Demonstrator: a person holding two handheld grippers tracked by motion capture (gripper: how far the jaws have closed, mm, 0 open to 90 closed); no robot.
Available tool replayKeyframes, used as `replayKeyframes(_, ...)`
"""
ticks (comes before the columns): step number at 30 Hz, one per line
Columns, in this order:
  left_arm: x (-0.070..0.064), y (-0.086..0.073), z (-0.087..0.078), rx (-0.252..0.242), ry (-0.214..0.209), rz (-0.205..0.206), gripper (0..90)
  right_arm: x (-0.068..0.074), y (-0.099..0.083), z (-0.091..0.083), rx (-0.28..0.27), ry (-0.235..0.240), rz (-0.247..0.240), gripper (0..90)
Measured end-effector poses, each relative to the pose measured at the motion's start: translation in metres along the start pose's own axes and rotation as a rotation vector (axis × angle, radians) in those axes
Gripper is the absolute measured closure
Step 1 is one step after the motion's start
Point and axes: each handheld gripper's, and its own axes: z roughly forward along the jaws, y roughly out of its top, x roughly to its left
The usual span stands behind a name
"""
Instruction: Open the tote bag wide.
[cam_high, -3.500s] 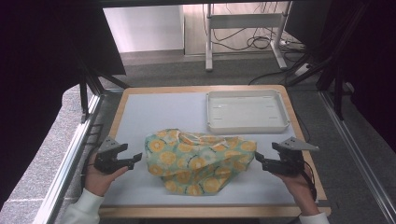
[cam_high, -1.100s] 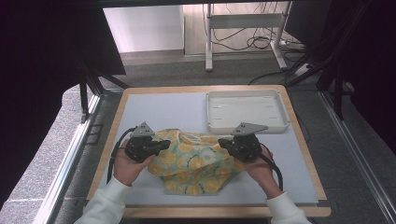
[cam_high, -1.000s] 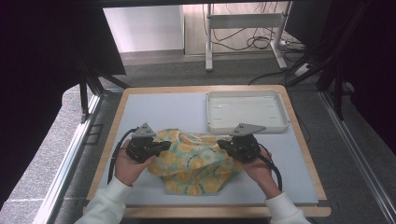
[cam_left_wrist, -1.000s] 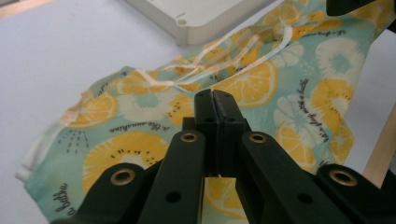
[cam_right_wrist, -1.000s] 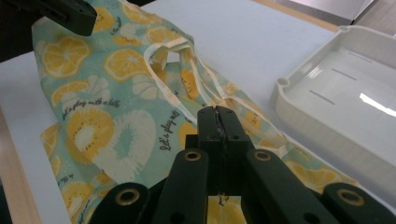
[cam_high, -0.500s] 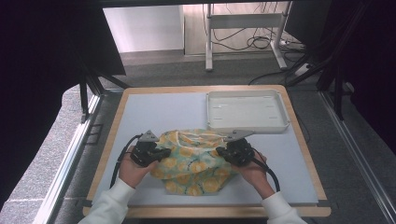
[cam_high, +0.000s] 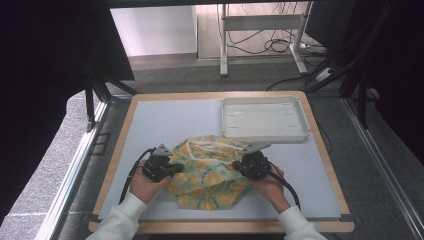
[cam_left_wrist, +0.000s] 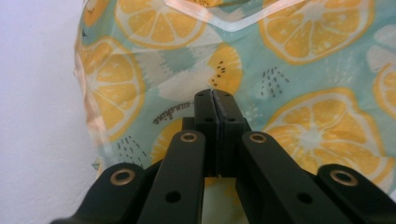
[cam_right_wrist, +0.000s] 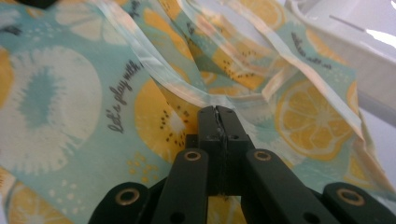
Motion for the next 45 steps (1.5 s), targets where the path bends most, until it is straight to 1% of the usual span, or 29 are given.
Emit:
replayKeyframes(2, -0.001, -0.001, 0.002, 0.006, -0.001, 0.005, 89.8, 0.0, -0.003, 0.002, 0.003, -0.002, 0.009, 88.9)
replayKeyframes(6, -0.002, -0.004, 0.004, 0.017, 0.0, 0.014, 89.7, 0.001, -0.004, 0.001, -0.001, -0.002, 0.005, 88.9)
replayKeyframes(7, -0.003, -0.004, 0.005, 0.021, -0.002, 0.01, 89.7, 0.003, -0.006, 0.0, 0.003, 0.0, 0.003, 88.9)
replayKeyframes(9, -0.004, -0.005, 0.007, 0.026, -0.002, 0.016, 89.6, 0.004, -0.008, 0.001, 0.007, 0.002, 0.006, 88.9)
replayKeyframes(15, -0.005, -0.006, 0.013, 0.04, -0.012, 0.017, 89.6, 0.005, -0.013, 0.008, 0.03, 0.007, 0.011, 88.9)
replayKeyframes(17, -0.006, -0.008, 0.018, 0.051, -0.02, 0.013, 89.6, 0.007, -0.016, 0.013, 0.047, 0.009, 0.006, 88.8)
replayKeyframes(21, -0.005, -0.009, 0.022, 0.063, -0.022, 0.019, 89.6, 0.009, -0.019, 0.018, 0.07, -0.002, -0.002, 88.8)
replayKeyframes(24, -0.005, -0.01, 0.027, 0.065, -0.023, 0.01, 89.6, 0.007, -0.021, 0.021, 0.074, -0.006, 0.002, 88.8)
replayKeyframes(26, -0.005, -0.011, 0.029, 0.07, -0.022, 0.012, 89.6, 0.007, -0.022, 0.022, 0.074, -0.006, 0.01, 88.9)
replayKeyframes(27, -0.004, -0.011, 0.03, 0.076, -0.022, 0.02, 89.6, 0.006, -0.022, 0.022, 0.072, -0.008, 0.008, 88.9)
replayKeyframes(29, -0.005, -0.011, 0.032, 0.076, -0.022, 0.018, 89.7, 0.007, -0.023, 0.023, 0.071, -0.01, 0.011, 88.9)
replayKeyframes(30, -0.007, -0.011, 0.033, 0.066, -0.023, 0.014, 89.7, 0.007, -0.023, 0.023, 0.07, -0.011, 0.009, 88.9)
replayKeyframes(32, -0.008, -0.011, 0.034, 0.069, -0.02, 0.025, 89.7, 0.007, -0.023, 0.023, 0.069, -0.011, 0.01, 88.9)
replayKeyframes(34, -0.008, -0.011, 0.034, 0.068, -0.02, 0.026, 89.7, 0.006, -0.023, 0.023, 0.066, -0.009, 0.011, 88.9)
replayKeyframes(39, -0.007, -0.011, 0.034, 0.062, -0.028, 0.017, 89.5, 0.006, -0.023, 0.023, 0.065, -0.007, 0.008, 88.8)
replayKeyframes(42, -0.006, -0.01, 0.027, 0.049, -0.022, 0.019, 89.0, 0.006, -0.023, 0.022, 0.063, -0.01, -0.001, 88.0)
replayKeyframes(44, -0.006, -0.008, 0.02, 0.024, -0.017, 0.012, 88.5, 0.007, -0.023, 0.02, 0.042, -0.005, -0.01, 87.0)
replayKeyframes(45, -0.005, -0.007, 0.016, 0.007, -0.017, 0.007, 88.2, 0.006, -0.022, 0.019, 0.028, 0.002, -0.004, 86.8)
